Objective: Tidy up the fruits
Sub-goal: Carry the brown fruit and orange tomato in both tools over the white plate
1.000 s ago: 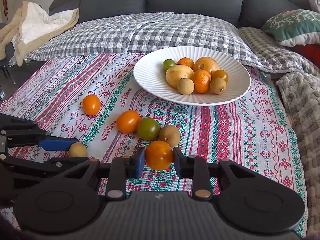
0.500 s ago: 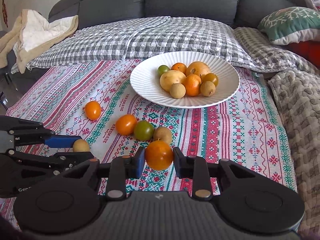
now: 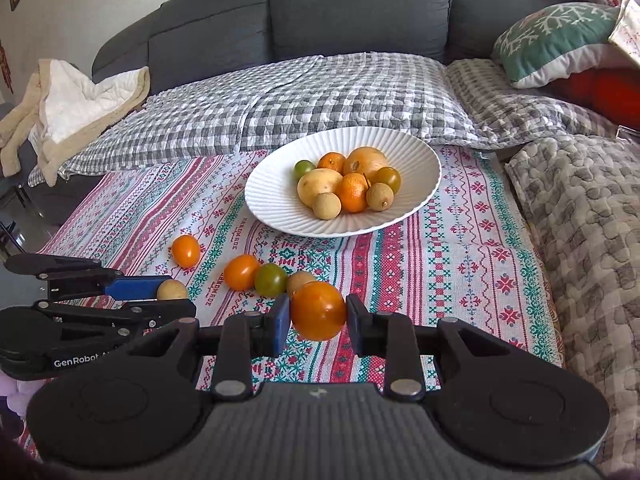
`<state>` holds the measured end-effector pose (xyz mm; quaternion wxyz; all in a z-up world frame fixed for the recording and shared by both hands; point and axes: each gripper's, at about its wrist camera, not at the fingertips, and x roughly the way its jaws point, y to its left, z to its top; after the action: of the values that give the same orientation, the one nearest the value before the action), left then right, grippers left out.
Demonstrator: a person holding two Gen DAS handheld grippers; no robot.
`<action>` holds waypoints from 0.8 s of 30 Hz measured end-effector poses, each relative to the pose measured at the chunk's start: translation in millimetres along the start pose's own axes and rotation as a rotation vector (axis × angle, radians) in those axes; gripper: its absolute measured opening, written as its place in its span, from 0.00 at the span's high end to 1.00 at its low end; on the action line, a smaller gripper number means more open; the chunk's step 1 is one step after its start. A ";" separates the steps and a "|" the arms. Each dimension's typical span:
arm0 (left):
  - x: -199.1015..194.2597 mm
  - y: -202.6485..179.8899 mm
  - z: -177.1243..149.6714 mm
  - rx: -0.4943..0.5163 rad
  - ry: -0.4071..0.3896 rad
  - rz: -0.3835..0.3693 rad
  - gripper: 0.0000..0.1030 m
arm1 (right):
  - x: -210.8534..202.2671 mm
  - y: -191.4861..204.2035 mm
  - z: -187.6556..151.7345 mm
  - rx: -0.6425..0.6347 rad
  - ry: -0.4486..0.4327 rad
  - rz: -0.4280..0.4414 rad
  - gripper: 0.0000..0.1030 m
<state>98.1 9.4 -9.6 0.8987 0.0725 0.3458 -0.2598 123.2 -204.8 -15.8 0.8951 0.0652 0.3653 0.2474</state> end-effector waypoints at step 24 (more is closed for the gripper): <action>29.3 -15.7 57.9 0.085 -0.071 0.015 0.84 | -7.8 -30.0 30.8 0.077 -0.073 0.055 0.74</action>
<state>142.1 -34.3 15.2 0.9084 0.1041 0.3020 -0.2699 151.4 -232.7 2.4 0.8974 0.1187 0.3396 0.2553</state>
